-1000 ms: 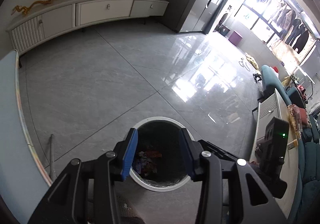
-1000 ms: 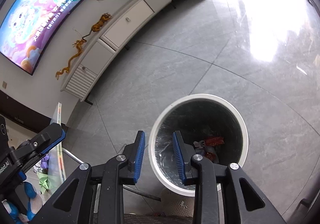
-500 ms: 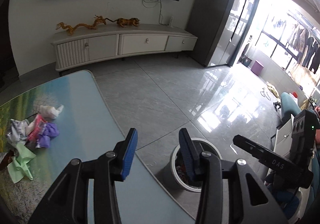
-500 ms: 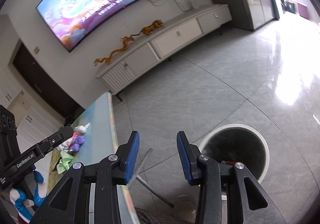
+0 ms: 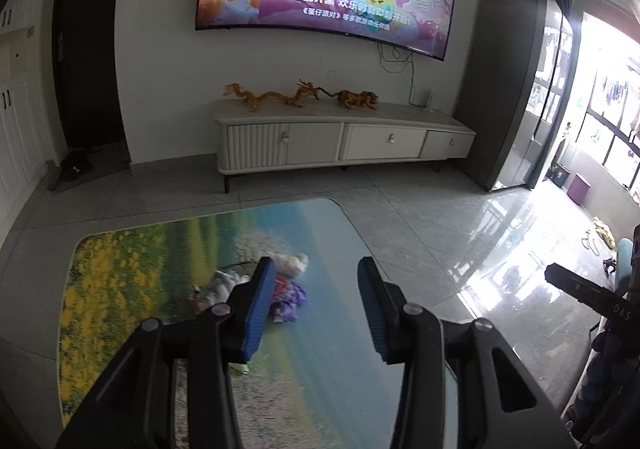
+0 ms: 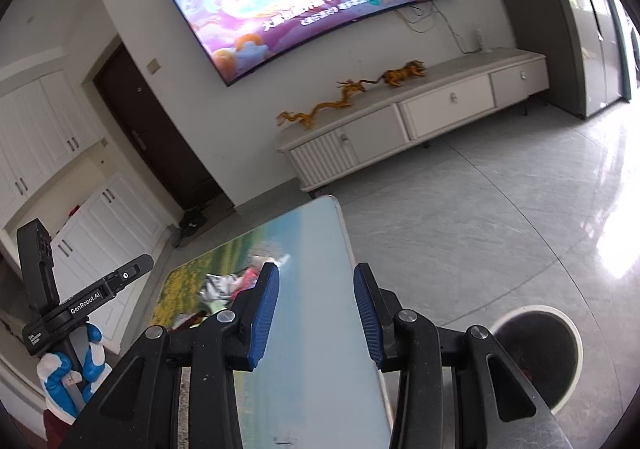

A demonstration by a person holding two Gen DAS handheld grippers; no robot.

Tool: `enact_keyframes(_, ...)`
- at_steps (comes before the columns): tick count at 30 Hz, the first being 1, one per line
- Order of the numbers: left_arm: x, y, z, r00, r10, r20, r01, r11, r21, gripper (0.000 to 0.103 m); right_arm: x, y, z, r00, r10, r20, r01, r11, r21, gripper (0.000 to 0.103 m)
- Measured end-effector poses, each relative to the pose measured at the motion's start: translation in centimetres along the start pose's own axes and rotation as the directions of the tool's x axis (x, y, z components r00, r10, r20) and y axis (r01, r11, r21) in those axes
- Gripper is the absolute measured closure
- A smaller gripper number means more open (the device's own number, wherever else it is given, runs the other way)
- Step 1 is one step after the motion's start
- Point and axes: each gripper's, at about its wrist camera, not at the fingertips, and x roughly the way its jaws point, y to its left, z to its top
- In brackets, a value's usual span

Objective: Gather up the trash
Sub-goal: 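Return both tools to the wrapper pile on the table, then grasp the green wrapper with the left tool while the right tool grasps the purple bag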

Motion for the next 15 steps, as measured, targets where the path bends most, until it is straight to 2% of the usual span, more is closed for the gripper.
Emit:
enact_keyframes(4,-1.6,3.1,0.3,0.999,0.048,0.007,-0.047,0.999,-0.023,0.062,1.5,2.9,0.9,0.998,0.056,-0.016,-0.057,0.998,-0.035,0.066)
enact_keyframes(6,-1.5,4.4,0.1,0.999,0.050,-0.005,-0.050,0.997,-0.055,0.058,2.4,4.1,0.9,0.997,0.072,-0.030,-0.073,0.996,-0.051,0.065)
enact_keyframes(7,-1.3,4.9,-0.2,0.999,0.052,-0.012,-0.053,0.996,-0.068,0.052,3.3,4.7,0.9,0.996,0.081,-0.042,-0.083,0.995,-0.057,0.063)
enact_keyframes(8,-0.9,5.3,-0.6,0.998,0.060,-0.020,-0.061,0.995,-0.079,0.049,4.3,5.3,0.8,0.994,0.091,-0.060,-0.095,0.994,-0.061,0.062)
enact_keyframes(15,4.4,7.4,-4.6,0.990,0.052,-0.132,-0.073,0.985,-0.155,0.045,12.1,6.8,-0.8,0.972,0.129,-0.195,-0.139,0.989,-0.041,0.059)
